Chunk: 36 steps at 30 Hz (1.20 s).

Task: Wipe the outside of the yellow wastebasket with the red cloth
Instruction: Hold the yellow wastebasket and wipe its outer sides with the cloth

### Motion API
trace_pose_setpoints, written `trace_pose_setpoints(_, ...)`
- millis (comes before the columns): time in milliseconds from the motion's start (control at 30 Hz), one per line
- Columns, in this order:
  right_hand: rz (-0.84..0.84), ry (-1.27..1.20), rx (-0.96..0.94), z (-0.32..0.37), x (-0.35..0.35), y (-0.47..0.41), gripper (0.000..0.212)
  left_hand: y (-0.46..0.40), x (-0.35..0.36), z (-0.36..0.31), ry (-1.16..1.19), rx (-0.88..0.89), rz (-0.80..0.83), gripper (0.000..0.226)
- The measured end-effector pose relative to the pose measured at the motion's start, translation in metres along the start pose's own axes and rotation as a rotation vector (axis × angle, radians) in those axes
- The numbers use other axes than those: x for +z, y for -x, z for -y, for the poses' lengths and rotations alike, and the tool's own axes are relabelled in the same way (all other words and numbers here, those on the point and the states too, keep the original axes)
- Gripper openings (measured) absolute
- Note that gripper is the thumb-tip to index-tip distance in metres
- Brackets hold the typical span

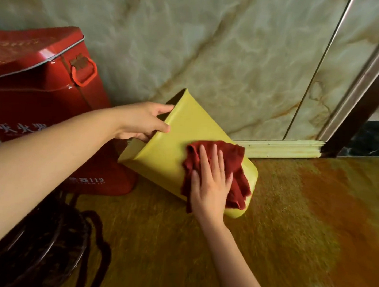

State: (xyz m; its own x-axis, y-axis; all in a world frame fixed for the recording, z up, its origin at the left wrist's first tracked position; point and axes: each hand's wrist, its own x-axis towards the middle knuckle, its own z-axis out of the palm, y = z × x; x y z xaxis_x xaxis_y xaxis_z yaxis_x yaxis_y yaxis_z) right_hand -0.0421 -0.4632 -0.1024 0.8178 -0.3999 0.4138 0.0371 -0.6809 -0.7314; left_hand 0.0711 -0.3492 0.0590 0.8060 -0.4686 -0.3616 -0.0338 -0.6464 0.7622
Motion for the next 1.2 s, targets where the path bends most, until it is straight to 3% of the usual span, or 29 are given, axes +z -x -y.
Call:
trace_pose_setpoints(100, 0.024, 0.0, -0.122, 0.022, -0.004, -0.04, 0.052, -0.002, 0.003, -0.002, 0.008, 0.061, 0.065, 0.055)
trace_pose_setpoints(200, 0.076, -0.041, -0.033, 0.005, -0.014, -0.072, 0.052, 0.001, -0.005, 0.011, 0.032, 0.106, 0.083, 0.067)
trace_pose_setpoints(267, 0.113, -0.093, 0.11, -0.021, -0.02, -0.081, 0.051, 0.011, -0.005, 0.034, -0.212, 0.146, 0.084, 0.063)
trace_pose_setpoints(333, 0.116, -0.117, 0.249, -0.045, -0.02, -0.076, 0.05, 0.019, 0.002, 0.061, -0.469, 0.161, -0.071, 0.016)
trace_pose_setpoints(367, 0.097, -0.107, 0.283, -0.051, -0.019, -0.071, 0.049, 0.022, 0.004, 0.072, -0.541, 0.178, -0.195, 0.018)
trace_pose_setpoints(400, 0.062, -0.094, 0.299, -0.053, -0.016, -0.066, 0.048, 0.022, 0.006, 0.079, -0.579, 0.226, -0.288, 0.038)
trace_pose_setpoints(467, -0.028, -0.103, 0.327, -0.049, -0.014, -0.057, 0.051, 0.023, 0.013, 0.077, -0.578, 0.327, -0.335, 0.052)
trace_pose_setpoints(633, -0.123, -0.421, 0.292, -0.031, -0.009, -0.034, 0.053, 0.011, 0.026, 0.023, -0.328, 0.481, -0.095, 0.004)
trace_pose_setpoints(800, -0.009, -0.555, 0.098, -0.015, 0.018, -0.005, 0.051, 0.003, 0.027, 0.011, -0.409, 0.317, 0.19, 0.023)
trace_pose_setpoints(933, -0.06, -0.57, 0.218, -0.013, 0.028, -0.008, 0.042, 0.025, -0.004, 0.034, -0.648, 0.2, 0.172, 0.066)
trace_pose_setpoints(1000, -0.086, -0.578, 0.275, -0.011, 0.028, -0.009, 0.045, 0.049, -0.021, 0.055, -0.736, 0.19, 0.107, 0.058)
trace_pose_setpoints(1067, -0.142, -0.568, 0.29, 0.0, 0.029, -0.005, 0.046, 0.071, -0.026, 0.072, -0.682, 0.202, 0.05, 0.039)
trace_pose_setpoints(1200, -0.246, -0.53, 0.113, 0.047, 0.037, 0.003, 0.049, 0.066, -0.025, 0.069, -0.55, 0.215, 0.099, 0.028)
